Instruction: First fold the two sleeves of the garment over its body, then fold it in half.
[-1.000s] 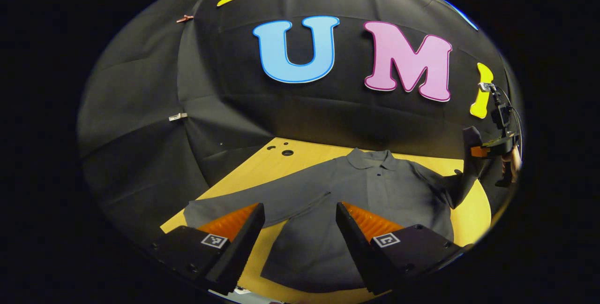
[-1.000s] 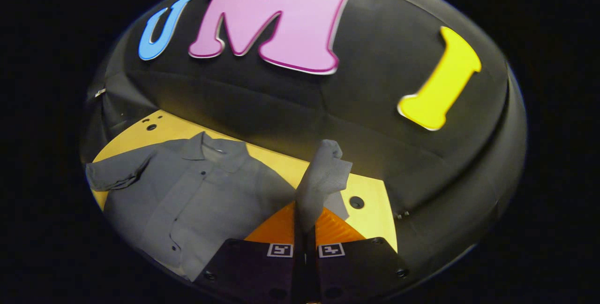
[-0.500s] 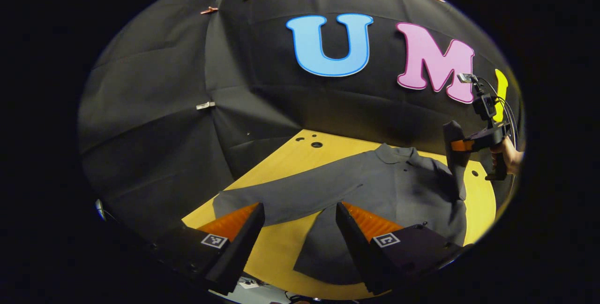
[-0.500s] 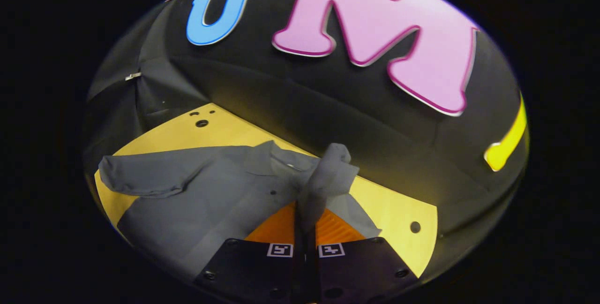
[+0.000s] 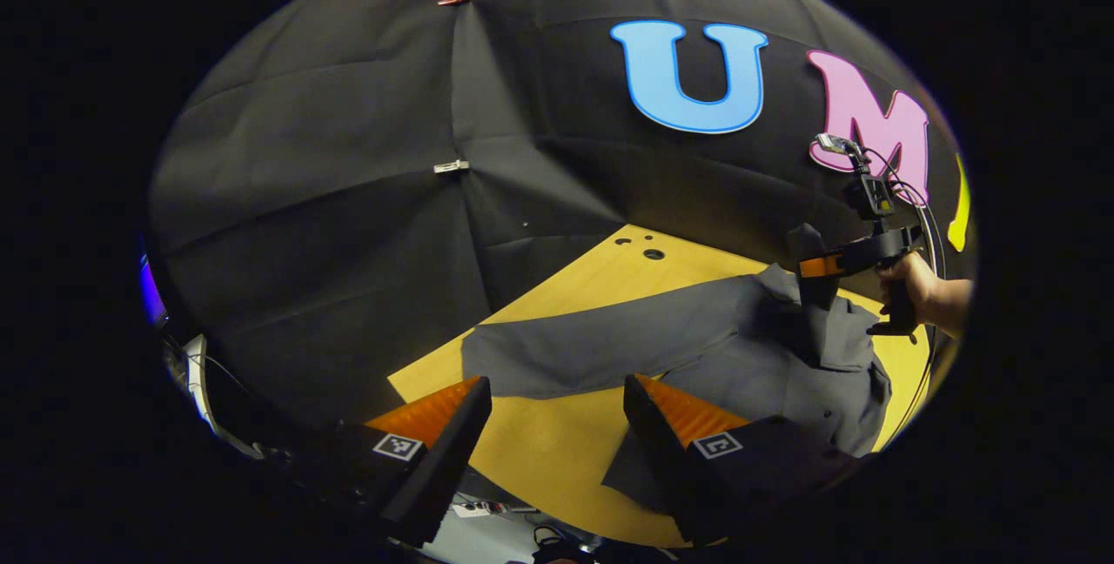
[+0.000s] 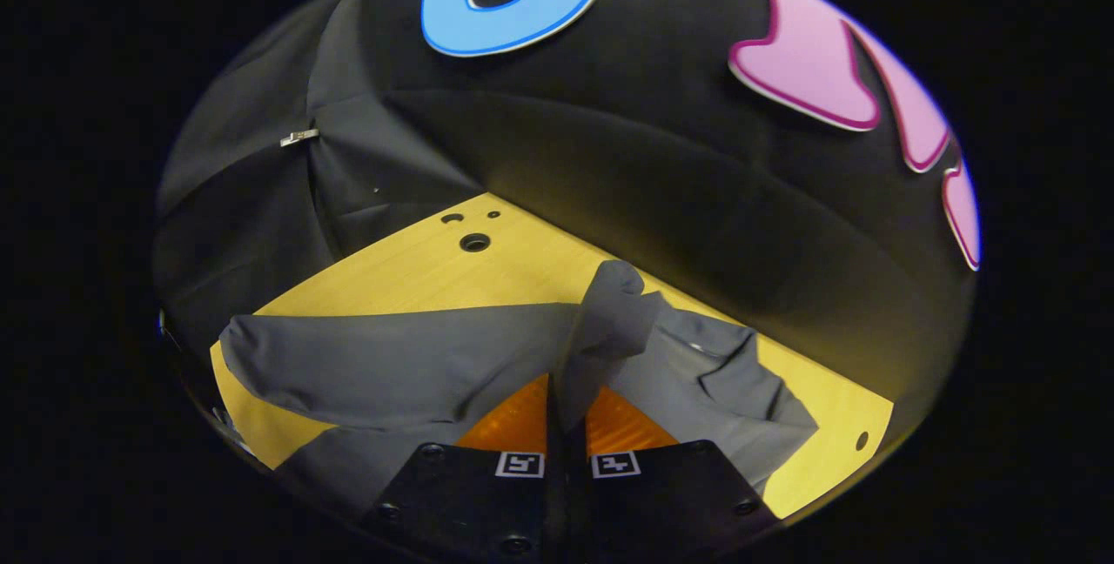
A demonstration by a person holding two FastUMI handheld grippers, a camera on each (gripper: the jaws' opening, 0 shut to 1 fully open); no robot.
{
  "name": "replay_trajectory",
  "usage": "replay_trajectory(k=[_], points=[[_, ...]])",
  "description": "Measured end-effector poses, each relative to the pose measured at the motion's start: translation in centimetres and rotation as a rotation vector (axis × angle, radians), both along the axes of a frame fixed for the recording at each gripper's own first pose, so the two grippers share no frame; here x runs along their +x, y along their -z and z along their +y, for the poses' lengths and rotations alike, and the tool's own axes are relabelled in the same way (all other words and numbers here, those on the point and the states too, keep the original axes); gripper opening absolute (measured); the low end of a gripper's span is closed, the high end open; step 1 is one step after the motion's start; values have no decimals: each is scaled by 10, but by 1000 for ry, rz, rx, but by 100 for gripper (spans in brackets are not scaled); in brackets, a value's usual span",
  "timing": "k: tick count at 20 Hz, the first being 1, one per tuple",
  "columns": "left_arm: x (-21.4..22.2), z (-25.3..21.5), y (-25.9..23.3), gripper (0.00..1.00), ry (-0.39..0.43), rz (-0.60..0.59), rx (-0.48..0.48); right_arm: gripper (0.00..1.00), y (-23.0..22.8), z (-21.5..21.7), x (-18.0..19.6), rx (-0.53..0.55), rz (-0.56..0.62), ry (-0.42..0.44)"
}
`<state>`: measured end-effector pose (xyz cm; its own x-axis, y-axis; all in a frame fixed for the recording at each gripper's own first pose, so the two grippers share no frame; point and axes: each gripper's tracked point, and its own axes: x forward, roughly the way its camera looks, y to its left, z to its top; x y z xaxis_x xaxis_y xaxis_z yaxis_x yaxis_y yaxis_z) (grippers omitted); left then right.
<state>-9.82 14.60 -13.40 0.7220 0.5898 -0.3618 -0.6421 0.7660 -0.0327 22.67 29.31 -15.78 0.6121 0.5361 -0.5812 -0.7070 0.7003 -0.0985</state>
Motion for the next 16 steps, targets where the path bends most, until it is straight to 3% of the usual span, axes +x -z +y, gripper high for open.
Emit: replay_trajectory(k=[6,11,15,16], points=[[-30,8,10,96,-110,10,-33,8,41,37,-10,-40,69,-25],[-31,0,21,97,-147,18,-83,29,50,66,-33,20,118,-89],[-23,13,19,97,-174,20,-74,94,34,56,-53,61,99,-136],[-21,19,17,97,-180,19,-75,93,29,48,-55,58,86,-136]])
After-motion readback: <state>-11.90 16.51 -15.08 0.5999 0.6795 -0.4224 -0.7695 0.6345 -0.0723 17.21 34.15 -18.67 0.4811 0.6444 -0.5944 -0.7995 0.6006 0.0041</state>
